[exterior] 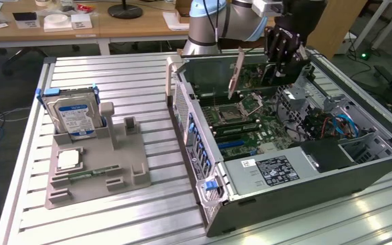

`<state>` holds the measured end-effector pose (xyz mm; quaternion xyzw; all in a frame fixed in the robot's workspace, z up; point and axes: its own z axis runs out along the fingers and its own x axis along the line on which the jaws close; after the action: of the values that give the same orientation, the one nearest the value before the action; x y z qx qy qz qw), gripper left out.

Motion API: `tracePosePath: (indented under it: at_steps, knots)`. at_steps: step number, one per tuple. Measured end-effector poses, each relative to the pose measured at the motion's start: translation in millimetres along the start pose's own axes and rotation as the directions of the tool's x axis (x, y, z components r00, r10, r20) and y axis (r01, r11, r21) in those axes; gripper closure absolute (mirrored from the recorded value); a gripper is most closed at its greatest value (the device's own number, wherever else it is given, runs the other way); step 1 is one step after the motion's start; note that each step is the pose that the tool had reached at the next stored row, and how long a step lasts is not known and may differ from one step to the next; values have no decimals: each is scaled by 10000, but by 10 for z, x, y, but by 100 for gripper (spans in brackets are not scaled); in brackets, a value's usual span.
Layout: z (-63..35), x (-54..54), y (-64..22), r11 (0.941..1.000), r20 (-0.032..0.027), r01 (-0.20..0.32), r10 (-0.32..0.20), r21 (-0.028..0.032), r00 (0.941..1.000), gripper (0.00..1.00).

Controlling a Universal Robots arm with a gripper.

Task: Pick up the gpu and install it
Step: 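Insert the gpu into the slot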

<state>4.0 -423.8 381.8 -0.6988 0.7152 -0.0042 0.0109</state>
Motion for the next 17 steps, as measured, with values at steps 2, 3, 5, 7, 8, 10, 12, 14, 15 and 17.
tracePosePath:
  at_steps: [2,3,5,7,8,10,12,14,15,17]
  knots:
    - [43,1,1,10000,1,20,-20,2,10000,72]
    - [63,1,1,10000,4,20,-20,4,10000,72]
    - [99,2,2,10000,4,20,-20,6,10000,72]
    - [135,3,3,10000,15,21,-21,7,10000,72]
    - [145,14,5,10000,33,28,-28,3,10000,72]
    - [184,17,2,10000,44,40,-40,-5,10000,72]
    - [219,18,4,10000,43,56,-56,-6,10000,72]
    - [254,18,4,10000,42,57,-57,-7,10000,72]
    - [272,19,5,10000,51,59,-59,-5,10000,72]
    - [291,24,6,10000,115,64,-64,-1,9999,72]
